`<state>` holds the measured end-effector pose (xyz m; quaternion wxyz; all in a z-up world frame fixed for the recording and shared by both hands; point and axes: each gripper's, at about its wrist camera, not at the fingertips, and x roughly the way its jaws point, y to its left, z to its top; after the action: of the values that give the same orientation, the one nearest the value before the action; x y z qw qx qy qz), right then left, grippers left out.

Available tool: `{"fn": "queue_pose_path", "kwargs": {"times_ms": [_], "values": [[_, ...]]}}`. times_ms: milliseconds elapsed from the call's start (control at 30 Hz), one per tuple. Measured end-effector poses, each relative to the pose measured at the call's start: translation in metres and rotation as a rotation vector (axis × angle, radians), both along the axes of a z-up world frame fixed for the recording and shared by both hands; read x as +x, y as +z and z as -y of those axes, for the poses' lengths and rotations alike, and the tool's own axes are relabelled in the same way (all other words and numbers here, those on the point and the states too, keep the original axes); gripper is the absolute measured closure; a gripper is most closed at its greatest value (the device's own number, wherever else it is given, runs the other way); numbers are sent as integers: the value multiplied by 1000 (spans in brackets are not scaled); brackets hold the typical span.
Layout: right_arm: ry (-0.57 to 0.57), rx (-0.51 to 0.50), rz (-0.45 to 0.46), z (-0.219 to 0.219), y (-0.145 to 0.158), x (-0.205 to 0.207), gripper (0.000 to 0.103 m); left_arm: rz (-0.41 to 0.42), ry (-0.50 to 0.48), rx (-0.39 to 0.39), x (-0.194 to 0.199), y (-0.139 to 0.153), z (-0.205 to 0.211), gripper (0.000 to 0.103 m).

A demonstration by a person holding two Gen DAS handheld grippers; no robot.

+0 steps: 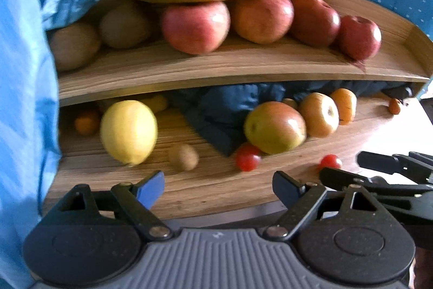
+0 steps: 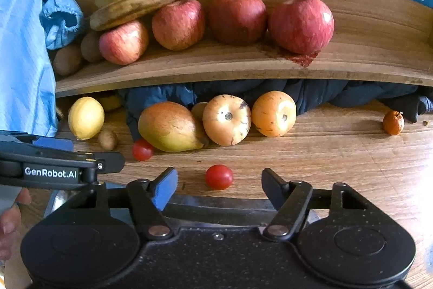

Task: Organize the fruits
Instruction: 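Close the left gripper on a cherry tomato while the right gripper grasps another cherry tomato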

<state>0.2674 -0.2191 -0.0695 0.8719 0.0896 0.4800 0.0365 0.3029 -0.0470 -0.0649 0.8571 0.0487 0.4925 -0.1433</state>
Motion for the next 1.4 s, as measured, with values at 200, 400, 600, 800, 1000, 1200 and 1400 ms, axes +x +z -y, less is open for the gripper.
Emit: {"fn": "queue_pose_path", "kwargs": {"times_ms": [200, 400, 600, 800, 1000, 1200, 1400], "values": [[-14, -9, -22, 3, -5, 3, 49, -10, -33, -15, 1, -4, 7, 21], [-4, -5, -29, 2, -7, 6, 57, -25, -31, -36, 8, -5, 9, 34], [5, -3, -31, 2, -8, 8, 64, -42, -35, -53, 12, -8, 15, 42], [13, 0, -31, 2, -8, 9, 67, -47, -30, -55, 17, -11, 17, 49], [17, 4, -33, 2, -9, 10, 73, -54, -32, -57, 19, -13, 21, 61], [24, 10, -35, 2, -10, 11, 76, -69, -22, -55, 21, -17, 21, 68], [23, 13, -37, 2, -10, 12, 76, -82, -19, -56, 21, -19, 16, 79]]}}
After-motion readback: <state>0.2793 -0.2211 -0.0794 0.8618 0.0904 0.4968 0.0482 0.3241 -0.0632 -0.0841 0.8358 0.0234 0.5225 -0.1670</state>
